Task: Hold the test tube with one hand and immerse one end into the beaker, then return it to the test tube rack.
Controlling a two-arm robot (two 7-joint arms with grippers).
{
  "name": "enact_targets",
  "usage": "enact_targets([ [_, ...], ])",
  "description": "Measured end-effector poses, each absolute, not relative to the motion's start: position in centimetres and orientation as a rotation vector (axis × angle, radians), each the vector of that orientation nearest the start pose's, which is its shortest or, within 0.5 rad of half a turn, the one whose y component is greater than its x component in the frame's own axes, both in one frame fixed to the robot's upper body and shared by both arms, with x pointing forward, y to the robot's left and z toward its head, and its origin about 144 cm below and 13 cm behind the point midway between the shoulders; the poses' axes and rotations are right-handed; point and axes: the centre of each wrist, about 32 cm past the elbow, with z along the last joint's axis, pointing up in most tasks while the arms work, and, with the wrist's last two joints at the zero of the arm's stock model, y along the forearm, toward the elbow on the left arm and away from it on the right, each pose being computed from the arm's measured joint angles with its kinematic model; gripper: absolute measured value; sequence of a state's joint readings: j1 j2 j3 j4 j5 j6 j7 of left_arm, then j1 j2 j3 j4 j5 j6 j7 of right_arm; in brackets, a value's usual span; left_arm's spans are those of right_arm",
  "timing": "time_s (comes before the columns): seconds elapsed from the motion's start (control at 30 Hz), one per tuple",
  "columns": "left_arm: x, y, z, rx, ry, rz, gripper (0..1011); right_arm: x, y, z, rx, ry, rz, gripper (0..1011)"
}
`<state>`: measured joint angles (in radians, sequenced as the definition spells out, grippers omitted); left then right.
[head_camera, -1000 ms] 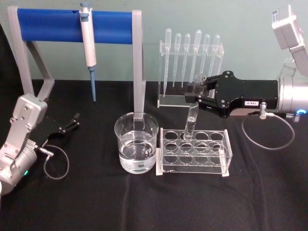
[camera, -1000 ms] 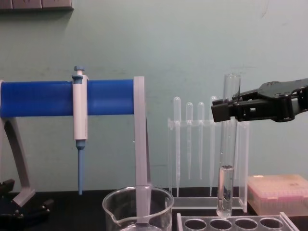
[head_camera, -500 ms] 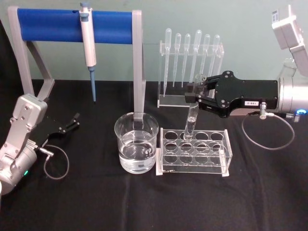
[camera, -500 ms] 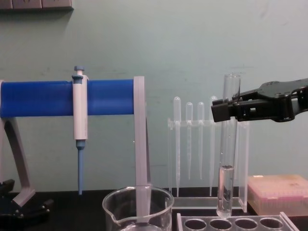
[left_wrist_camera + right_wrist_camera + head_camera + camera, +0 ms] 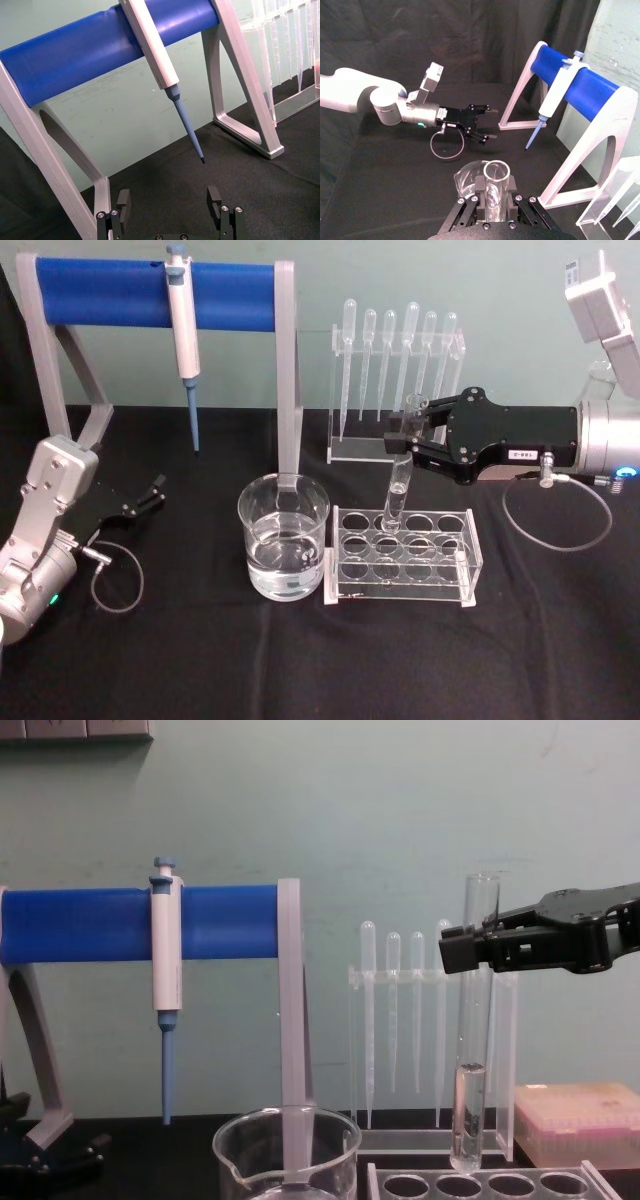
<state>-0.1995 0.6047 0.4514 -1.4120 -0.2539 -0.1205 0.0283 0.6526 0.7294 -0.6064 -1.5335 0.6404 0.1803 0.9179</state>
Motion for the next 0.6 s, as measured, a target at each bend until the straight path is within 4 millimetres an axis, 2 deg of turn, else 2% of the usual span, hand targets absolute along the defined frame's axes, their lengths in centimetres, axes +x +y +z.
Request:
enact_targets([
  [0.6,48.86,30.97,113.98,0.305,-0.285,1.248,1000,56.2,-29.58,132.03,-0.237,-0.135,-0.282,234],
])
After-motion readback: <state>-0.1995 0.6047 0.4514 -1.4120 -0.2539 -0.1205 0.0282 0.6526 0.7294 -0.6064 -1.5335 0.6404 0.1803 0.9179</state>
